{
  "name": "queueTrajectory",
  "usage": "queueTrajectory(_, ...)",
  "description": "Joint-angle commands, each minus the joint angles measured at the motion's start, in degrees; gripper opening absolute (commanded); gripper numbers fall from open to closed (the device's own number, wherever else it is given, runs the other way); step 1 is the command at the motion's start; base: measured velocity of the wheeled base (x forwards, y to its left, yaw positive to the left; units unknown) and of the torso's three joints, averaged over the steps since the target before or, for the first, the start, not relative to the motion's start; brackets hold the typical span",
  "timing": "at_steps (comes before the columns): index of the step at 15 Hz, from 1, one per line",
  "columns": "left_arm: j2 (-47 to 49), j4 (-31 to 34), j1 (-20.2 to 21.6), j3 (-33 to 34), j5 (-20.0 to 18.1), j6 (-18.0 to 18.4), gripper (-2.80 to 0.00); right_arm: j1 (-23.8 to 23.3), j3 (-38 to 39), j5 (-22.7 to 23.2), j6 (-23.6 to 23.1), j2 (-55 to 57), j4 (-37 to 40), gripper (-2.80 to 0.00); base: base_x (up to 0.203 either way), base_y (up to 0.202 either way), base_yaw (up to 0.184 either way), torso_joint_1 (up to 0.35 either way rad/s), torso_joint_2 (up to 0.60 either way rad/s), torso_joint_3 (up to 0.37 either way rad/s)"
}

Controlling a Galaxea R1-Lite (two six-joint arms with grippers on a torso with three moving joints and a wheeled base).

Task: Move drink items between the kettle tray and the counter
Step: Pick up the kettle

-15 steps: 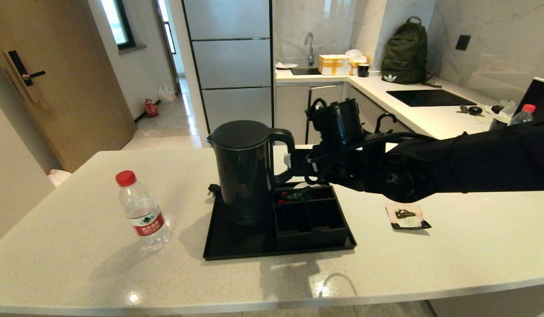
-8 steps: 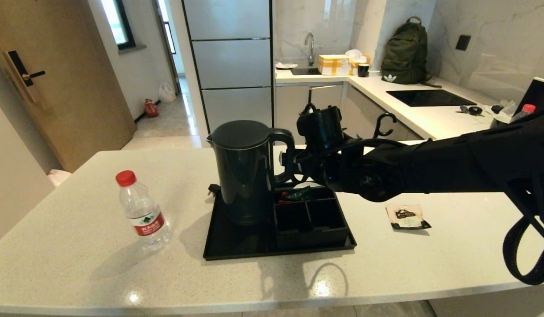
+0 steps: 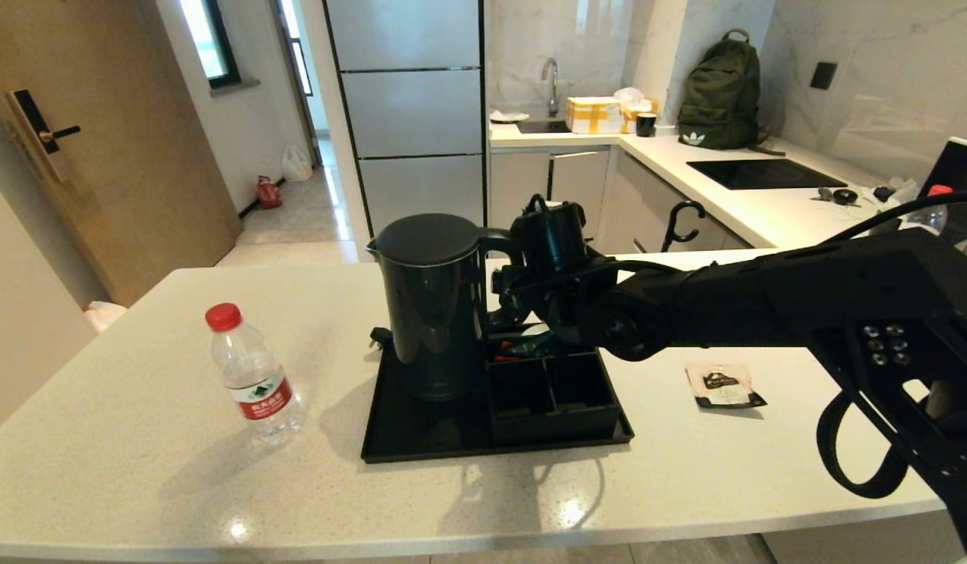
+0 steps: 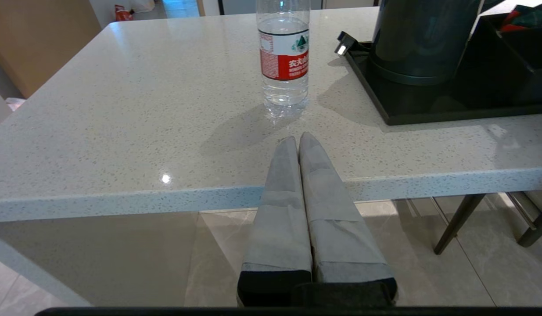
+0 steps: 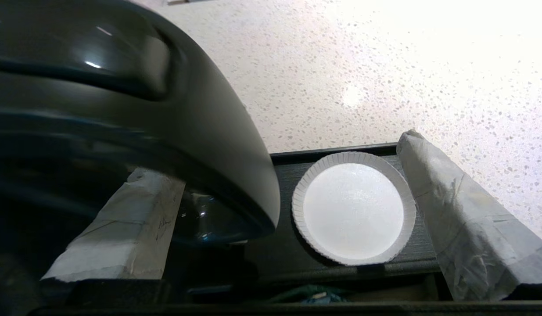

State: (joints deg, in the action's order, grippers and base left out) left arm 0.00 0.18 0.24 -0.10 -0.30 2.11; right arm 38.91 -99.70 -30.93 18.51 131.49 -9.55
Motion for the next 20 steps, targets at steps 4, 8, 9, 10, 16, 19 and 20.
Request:
queueTrajectory(4, 0.1, 0.0, 0.0, 0.0, 0.0, 0.0, -2.8, -0.1, -0.6, -1.6, -6.3, 4.5, -9.4, 0.0, 0.0, 0.0, 0.0, 0.0, 0.0, 0.0)
queueTrajectory(8, 0.0, 0.0, 0.0, 0.0, 0.0, 0.0, -2.8, -1.4, -1.4, -1.6, -9.7, 6.6, -13.9, 0.0, 0.0, 0.0, 0.0, 0.0, 0.0, 0.0)
queueTrajectory(9, 0.0, 0.0, 0.0, 0.0, 0.0, 0.0, -2.8, -1.4, -1.6, -1.6, -9.7, 6.7, -13.9, 0.0, 0.0, 0.0, 0.0, 0.0, 0.0, 0.0)
queueTrajectory(10, 0.1, 0.0, 0.0, 0.0, 0.0, 0.0, -2.8, -1.4, -1.6, -1.7, -9.8, 6.5, -13.9, 0.0, 0.0, 0.0, 0.0, 0.0, 0.0, 0.0)
queueTrajectory(16, 0.0, 0.0, 0.0, 0.0, 0.0, 0.0, -2.8, -1.5, -3.0, -1.7, -12.2, 7.7, -15.7, 0.0, 0.0, 0.0, 0.0, 0.0, 0.0, 0.0)
queueTrajectory(19, 0.0, 0.0, 0.0, 0.0, 0.0, 0.0, -2.8, -1.6, -3.8, -2.4, -12.4, 8.3, -15.4, 0.0, 0.0, 0.0, 0.0, 0.0, 0.0, 0.0)
queueTrajectory(20, 0.0, 0.0, 0.1, 0.0, 0.0, 0.0, -2.8, -1.6, -4.1, -3.3, -13.0, 8.7, -15.8, 0.0, 0.0, 0.0, 0.0, 0.0, 0.0, 0.0)
